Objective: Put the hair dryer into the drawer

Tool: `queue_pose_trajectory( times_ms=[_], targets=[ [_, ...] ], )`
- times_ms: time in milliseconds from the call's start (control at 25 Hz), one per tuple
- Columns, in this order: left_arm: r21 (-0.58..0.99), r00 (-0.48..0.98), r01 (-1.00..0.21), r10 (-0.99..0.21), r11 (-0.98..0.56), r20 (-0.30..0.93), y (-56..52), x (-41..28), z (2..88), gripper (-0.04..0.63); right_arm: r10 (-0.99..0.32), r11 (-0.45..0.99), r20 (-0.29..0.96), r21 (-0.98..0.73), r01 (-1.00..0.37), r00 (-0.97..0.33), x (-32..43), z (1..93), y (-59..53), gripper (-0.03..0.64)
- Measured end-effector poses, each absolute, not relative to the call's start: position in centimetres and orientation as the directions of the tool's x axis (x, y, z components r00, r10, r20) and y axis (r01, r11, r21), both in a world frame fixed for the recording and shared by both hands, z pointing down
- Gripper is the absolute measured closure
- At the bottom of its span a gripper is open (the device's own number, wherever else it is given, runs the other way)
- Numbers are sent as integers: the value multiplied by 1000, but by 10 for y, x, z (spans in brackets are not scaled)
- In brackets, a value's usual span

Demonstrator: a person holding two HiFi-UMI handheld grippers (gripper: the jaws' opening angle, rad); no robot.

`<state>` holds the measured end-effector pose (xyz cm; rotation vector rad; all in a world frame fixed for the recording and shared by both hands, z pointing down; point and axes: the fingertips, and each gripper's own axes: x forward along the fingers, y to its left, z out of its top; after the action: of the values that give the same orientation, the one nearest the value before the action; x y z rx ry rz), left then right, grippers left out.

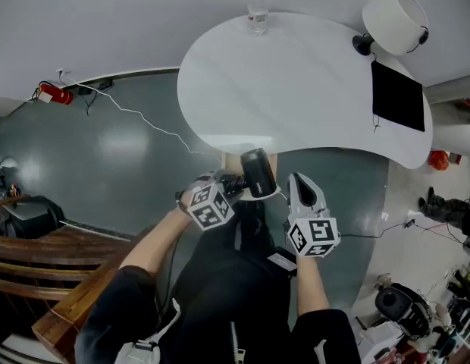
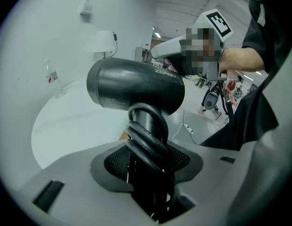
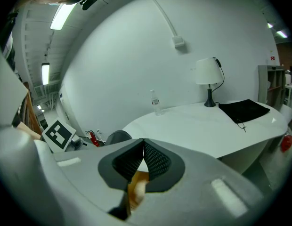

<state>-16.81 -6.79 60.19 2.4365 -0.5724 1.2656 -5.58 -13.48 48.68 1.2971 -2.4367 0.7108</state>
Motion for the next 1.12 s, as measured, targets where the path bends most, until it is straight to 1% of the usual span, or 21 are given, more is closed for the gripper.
queue_pose_trajectory(
  times_ms=[280, 880, 1120],
  targets=[
    [77, 500, -406, -150, -911, 853, -69, -168, 626, 396, -704, 421, 491, -295, -858, -514, -47, 499, -128, 612],
    [76, 461, -241, -46, -968, 886, -68, -151, 673, 396, -716, 337, 537, -292, -895, -445, -30, 528, -110, 612],
    [52, 426, -176, -28, -983, 904, -65, -148, 694, 396, -715, 314, 549, -300, -901, -433, -30, 537, -102, 612]
  ],
)
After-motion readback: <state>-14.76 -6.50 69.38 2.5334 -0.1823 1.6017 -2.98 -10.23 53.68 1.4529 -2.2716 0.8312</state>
